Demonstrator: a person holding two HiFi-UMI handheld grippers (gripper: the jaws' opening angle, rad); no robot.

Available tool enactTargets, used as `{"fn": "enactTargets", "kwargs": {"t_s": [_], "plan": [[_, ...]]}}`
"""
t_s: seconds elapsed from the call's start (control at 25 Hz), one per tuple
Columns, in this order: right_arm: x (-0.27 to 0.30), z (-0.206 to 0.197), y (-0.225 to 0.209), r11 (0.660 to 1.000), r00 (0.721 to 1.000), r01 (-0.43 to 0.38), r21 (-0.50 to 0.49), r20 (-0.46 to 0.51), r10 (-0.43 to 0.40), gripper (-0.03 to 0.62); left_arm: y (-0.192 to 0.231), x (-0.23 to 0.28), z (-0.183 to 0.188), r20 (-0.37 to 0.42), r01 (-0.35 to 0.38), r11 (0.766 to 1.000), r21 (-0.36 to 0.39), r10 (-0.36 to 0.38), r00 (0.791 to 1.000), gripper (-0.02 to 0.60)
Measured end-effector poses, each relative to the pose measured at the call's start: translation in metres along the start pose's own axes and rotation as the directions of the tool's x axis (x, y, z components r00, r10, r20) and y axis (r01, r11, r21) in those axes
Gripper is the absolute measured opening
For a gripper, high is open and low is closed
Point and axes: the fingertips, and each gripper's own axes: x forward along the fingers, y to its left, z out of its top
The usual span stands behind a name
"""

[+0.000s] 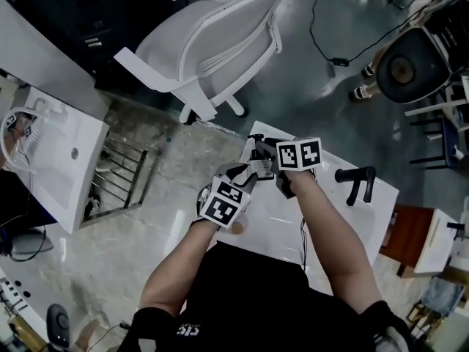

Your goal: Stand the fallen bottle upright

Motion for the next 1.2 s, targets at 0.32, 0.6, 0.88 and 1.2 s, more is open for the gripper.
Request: {"fn": "enactTargets", "kwargs": {"t_s": [0.32, 0.6, 0.88, 1.2], "plan": [[-0.039, -0.026, 0.007, 0.996, 0.994, -0.072, 0.061, 0.081, 0.067, 0.19, -0.002, 0.003, -0.002, -0.035, 0.032, 0.999, -0.009, -0.032, 0.999, 0.148], [-0.067, -0.062, 0.011, 0.988, 0.989, -0.109, 0.114, 0.108, 0.097, 0.201, -0.002, 0.019, 0.004, -0.031, 0.094, 0.993, -0.072, -0.097, 0.995, 0.181], [-0.063, -0.033, 0.005, 0.993, 0.989, -0.099, 0.07, 0.121, 0.09, 0.213, -0.012, 0.021, 0.005, -0.052, 0.079, 0.996, -0.046, -0.081, 0.995, 0.187], [-0.038, -0.007, -0.01, 0.996, 0.997, -0.038, 0.08, 0.077, 0.032, 0.221, -0.021, 0.031, -0.001, -0.08, 0.081, 0.997, 0.006, -0.081, 0.994, 0.23]]}}
